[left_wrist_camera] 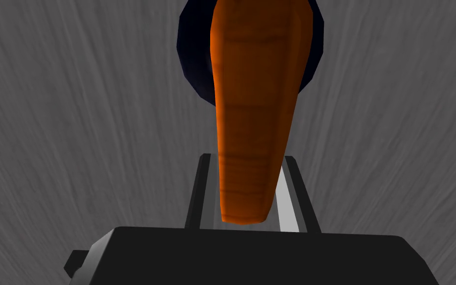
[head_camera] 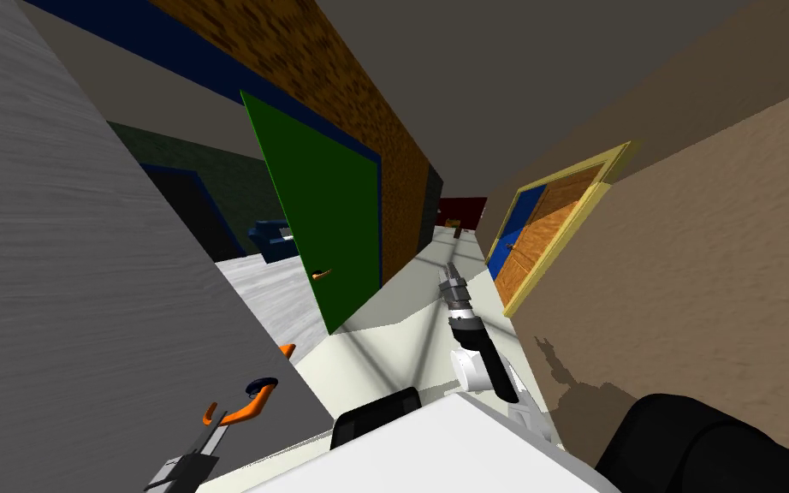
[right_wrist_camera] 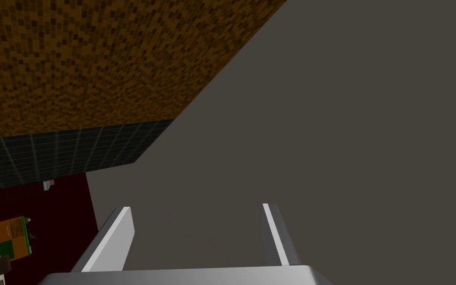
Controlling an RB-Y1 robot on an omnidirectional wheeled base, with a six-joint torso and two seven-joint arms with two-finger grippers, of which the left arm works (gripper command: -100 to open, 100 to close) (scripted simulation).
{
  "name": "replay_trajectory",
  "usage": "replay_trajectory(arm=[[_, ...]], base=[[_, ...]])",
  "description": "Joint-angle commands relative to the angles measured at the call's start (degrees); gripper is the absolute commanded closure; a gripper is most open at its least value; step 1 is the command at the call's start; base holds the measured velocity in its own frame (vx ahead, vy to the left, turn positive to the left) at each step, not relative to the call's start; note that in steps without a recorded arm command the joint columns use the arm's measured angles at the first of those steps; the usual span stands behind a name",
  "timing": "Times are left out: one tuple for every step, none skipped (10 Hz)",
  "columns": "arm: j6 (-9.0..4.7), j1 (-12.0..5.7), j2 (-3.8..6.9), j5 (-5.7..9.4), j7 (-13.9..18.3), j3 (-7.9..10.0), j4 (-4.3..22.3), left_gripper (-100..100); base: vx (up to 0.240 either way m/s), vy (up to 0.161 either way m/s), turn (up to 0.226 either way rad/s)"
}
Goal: Pull the door open
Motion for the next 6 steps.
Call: replay_trajectory(arm=[[-1.63, -0.05, -0.43, -0.46, 0.18, -0.7, 0.91, 100], [-1.02, -0.27, 0.08, -0.08, 0.14, -0.1, 1.09, 100], [-0.52, -0.54, -0.04, -0.27, 0.04, -0.64, 0.75, 100], [-0.15, -0.72, -0.12, -0.35, -0.01, -0.91, 0.4, 100], [0.5, -1.04, -0.25, -0.5, -0.11, -1.39, -0.22, 100], [0.5, -1.04, -0.25, -0.5, -0.11, -1.39, -0.22, 100]], base=[[-0.213, 0.054, -0.141], [-0.087, 0.031, -0.015], [-0.172, 0.05, -0.076], [-0.261, 0.027, -0.118], [-0.244, 0.05, -0.103], [-0.159, 0.05, -0.058]])
